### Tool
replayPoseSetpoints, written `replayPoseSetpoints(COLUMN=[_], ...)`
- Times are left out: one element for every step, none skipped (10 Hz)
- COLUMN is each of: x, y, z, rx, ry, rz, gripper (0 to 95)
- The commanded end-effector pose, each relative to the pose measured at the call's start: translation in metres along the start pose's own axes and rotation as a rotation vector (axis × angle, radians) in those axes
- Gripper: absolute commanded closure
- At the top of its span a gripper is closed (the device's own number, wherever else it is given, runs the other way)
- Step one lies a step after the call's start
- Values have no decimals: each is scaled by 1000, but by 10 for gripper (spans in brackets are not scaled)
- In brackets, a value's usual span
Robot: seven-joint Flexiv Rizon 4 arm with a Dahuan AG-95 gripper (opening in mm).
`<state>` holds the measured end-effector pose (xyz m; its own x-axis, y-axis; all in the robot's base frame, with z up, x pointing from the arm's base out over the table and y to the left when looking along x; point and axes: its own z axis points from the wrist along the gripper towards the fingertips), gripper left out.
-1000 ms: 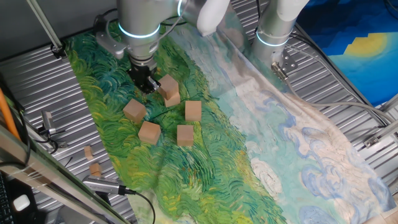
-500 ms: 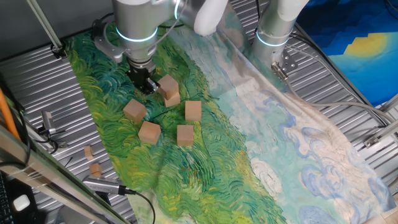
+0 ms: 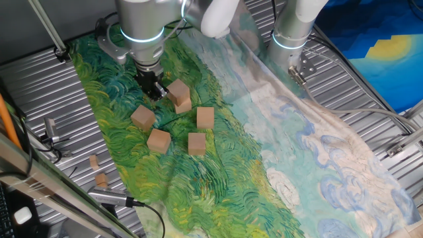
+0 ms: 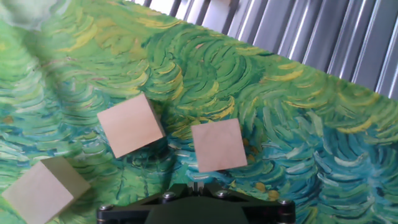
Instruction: Stack the blocks into a pyramid shape
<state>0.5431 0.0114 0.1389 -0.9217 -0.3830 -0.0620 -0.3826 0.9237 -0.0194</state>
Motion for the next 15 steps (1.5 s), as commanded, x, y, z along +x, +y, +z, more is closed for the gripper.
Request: replayPoseSetpoints(x=[-1,-1,-1,-1,-1,-1,-1,-1,-1,-3,-5,-7,-9,-10,-11], y=[0,0,0,0,0,0,0,0,0,5,14,23,33,39,47], z=[1,1,1,1,1,1,1,1,1,2,4,7,10,12,14], rx=[8,8,9,10,9,7,8,9,9,13,14,12,10,10,11], ry=[14,13,15,15,16,15,15,14,14,12,2,-9,-15,-19,-21], rz=[-37,-48,-55,-54,-51,-49,-48,-43,-40,-4,23,54,89,106,121], gripper=[950,950,950,950,950,950,950,950,950,950,760,760,760,760,760])
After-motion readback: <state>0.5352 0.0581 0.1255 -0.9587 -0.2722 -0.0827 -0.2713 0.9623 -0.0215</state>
